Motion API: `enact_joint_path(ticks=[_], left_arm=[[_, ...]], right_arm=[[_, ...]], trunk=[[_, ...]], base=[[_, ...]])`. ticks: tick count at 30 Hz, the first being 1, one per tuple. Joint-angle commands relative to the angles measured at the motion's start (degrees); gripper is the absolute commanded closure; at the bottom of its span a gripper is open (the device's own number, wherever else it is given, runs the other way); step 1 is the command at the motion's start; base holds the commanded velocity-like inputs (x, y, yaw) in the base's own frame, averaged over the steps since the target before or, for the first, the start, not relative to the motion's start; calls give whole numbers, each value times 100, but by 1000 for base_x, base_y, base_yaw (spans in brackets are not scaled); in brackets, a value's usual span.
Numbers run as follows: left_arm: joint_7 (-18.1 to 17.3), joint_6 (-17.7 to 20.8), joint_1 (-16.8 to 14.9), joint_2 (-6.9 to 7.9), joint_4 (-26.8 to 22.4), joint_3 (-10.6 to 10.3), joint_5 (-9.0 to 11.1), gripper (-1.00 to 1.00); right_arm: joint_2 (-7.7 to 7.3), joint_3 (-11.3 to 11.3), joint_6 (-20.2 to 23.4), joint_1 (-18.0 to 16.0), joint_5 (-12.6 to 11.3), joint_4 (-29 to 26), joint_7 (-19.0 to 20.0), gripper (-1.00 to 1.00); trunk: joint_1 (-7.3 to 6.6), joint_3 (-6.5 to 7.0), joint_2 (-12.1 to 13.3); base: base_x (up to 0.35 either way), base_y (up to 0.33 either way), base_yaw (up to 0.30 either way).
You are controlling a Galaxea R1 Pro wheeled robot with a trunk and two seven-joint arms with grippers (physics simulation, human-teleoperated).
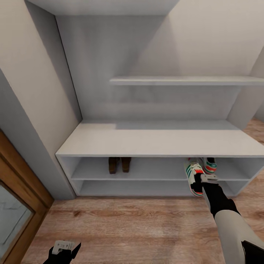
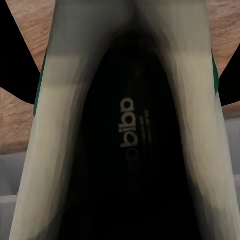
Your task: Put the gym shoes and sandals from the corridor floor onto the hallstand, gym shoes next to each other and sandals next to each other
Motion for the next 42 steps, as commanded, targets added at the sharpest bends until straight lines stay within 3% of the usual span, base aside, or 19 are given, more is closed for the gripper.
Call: enact_joint_path(ticks=[1,7,11,19,42], left_arm=[[-43,-17,-4,-3,4,48,-38,-100],[-43,-14,-4,-5,4,48,-39,-100],[-43,-14,-1,-10,4,48,-39,-100],[-35,-17,-2,-11,4,48,-42,-100],[-35,-9,-2,-20,4,48,-48,-100]], right_arm=[[3,-19,23,-4,48,-9,26,100],[3,-28,21,-2,51,-15,25,100],[3,-23,23,-3,52,-14,15,100],[-5,-16,20,-2,52,-16,7,100],[-6,-9,14,-4,52,-16,7,100]], trunk=[[21,-32,-44],[153,-192,-284],[153,-224,-284],[153,-233,-284],[153,-233,-284]], base=[[0,0,0],[0,0,-5],[0,0,-80],[35,0,-13],[190,0,0]])
